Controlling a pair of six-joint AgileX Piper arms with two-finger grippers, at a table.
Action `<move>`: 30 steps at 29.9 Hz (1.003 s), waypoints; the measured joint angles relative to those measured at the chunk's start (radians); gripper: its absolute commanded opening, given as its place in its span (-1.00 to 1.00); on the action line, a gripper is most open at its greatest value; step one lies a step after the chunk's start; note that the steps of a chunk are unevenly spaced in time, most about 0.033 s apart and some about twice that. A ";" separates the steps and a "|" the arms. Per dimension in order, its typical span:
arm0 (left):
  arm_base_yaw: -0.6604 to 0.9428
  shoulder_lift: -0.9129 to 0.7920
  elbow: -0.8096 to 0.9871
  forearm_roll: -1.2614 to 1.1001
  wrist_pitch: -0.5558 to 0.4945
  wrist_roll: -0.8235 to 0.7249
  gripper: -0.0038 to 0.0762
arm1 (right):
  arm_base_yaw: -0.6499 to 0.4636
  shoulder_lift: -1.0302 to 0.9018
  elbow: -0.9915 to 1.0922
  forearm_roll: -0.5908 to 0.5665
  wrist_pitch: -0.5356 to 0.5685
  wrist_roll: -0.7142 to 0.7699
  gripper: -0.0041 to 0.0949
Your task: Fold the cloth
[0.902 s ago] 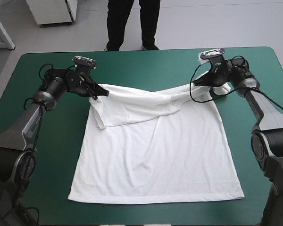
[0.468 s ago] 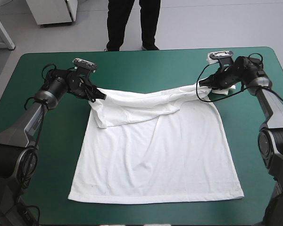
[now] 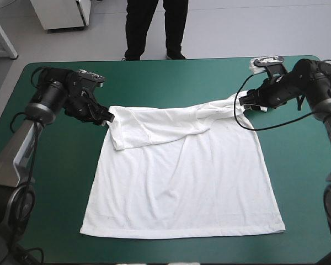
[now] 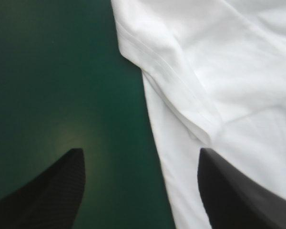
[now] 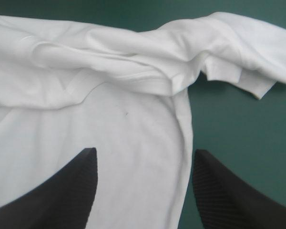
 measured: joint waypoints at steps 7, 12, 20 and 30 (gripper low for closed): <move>0.000 -0.301 0.231 -0.131 0.015 -0.021 0.33 | 0.060 -0.307 0.262 -0.008 0.019 0.036 0.23; 0.000 -0.515 0.489 -0.139 0.022 -0.043 0.33 | 0.100 -0.505 0.470 -0.014 0.024 0.081 0.22; 0.000 -0.708 0.822 -0.155 0.028 -0.048 0.33 | 0.110 -0.664 0.667 -0.028 0.048 0.120 0.22; 0.000 -0.713 1.019 -0.160 0.006 -0.048 0.27 | 0.110 -0.673 0.686 -0.030 0.055 0.130 0.17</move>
